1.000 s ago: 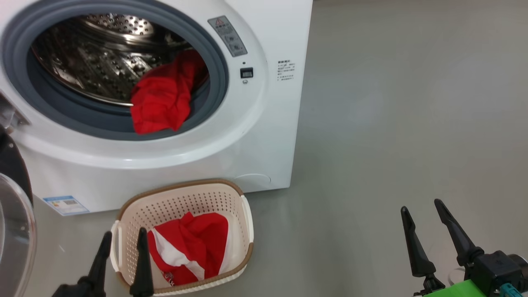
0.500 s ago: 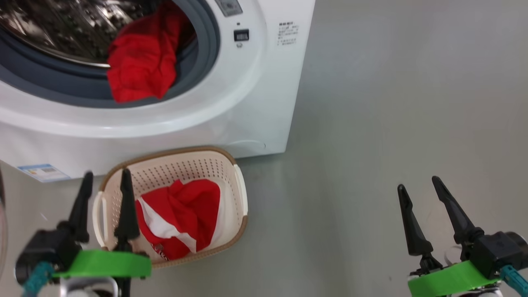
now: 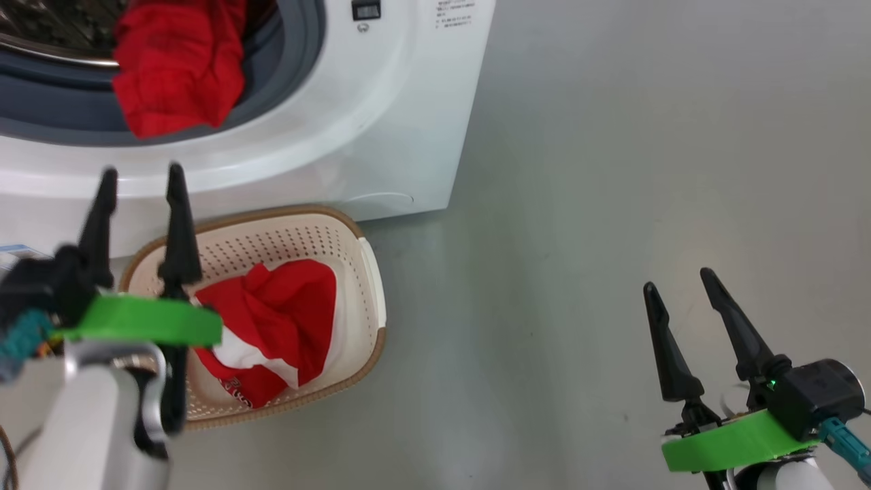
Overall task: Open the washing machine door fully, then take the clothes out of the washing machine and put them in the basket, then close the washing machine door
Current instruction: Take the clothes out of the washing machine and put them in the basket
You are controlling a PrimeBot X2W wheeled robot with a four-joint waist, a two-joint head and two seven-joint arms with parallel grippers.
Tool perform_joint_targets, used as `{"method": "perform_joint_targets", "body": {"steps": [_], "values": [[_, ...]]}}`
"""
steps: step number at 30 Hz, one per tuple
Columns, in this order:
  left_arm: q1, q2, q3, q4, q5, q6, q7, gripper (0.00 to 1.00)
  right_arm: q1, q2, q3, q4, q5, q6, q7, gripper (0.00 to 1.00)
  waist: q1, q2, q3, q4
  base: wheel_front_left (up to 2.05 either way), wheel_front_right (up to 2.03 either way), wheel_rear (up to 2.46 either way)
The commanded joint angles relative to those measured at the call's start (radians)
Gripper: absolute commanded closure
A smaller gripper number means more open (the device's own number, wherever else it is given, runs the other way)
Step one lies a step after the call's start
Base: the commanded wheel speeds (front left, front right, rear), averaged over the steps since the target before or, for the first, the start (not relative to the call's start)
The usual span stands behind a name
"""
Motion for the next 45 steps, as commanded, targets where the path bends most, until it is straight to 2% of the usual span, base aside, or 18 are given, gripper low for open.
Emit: {"method": "perform_joint_targets", "body": {"steps": [1,21,27,38,45], "values": [[-0.057,0.041,0.029,-0.003,0.009,-0.001,0.002,0.00,-0.032,-0.013,0.021,-0.021,0.010,0.006,-0.006,0.00,0.0000,-0.0001,0.022,-0.012,0.00,0.00,0.00],[-0.536,0.133,-0.010,0.374,0.036,-0.058,0.074,0.00,-0.098,-0.013,0.051,-0.009,0.012,0.006,-0.006,0.00,0.0000,-0.0001,0.175,-0.047,0.00,0.00,0.00],[-0.660,0.141,-0.029,0.511,0.025,-0.086,0.155,0.00,-0.114,-0.013,0.077,0.019,0.016,0.006,-0.006,0.00,0.0000,-0.0001,0.200,-0.063,0.00,0.00,0.00],[-0.829,0.156,-0.052,0.748,0.011,-0.108,0.294,0.00,-0.126,-0.013,0.102,0.038,0.031,0.006,-0.006,0.00,0.0000,-0.0001,0.223,-0.093,0.00,0.00,0.00],[-0.880,0.173,-0.072,0.863,0.018,-0.108,0.343,0.00,-0.137,-0.013,0.116,0.024,0.033,0.006,-0.006,0.00,0.0000,-0.0001,0.234,-0.122,0.00,0.00,0.00]]}}
